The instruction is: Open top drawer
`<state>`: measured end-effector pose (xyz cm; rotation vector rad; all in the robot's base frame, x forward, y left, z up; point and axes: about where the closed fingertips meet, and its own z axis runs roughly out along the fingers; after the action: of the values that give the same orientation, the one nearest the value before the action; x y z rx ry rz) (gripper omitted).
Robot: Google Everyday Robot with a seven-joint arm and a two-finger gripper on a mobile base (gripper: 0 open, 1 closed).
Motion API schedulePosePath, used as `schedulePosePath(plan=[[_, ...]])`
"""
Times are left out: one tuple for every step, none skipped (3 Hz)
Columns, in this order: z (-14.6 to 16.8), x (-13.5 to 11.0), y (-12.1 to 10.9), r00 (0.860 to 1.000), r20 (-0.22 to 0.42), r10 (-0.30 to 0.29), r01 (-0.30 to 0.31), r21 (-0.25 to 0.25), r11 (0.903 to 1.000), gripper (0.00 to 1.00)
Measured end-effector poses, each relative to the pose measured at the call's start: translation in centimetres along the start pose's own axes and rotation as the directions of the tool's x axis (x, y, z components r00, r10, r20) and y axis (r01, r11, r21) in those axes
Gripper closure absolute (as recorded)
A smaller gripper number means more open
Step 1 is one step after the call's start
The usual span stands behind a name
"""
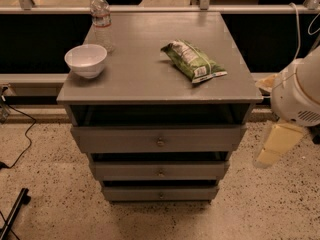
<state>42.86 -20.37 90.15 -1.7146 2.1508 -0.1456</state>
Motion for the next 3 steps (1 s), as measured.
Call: schedulePosePath(plan=[[0.89,-0.42,1.24,0.994,-0.015,-0.109,0.109,0.025,0.9937,0.00],[1.45,-0.39,1.50,0.990,-0.016,-0.138,0.139,0.021,0.9901,0.00],[1.75,-0.56,1.52,0.990,-0.012,-0.140,0.140,0.022,0.9899,0.00]])
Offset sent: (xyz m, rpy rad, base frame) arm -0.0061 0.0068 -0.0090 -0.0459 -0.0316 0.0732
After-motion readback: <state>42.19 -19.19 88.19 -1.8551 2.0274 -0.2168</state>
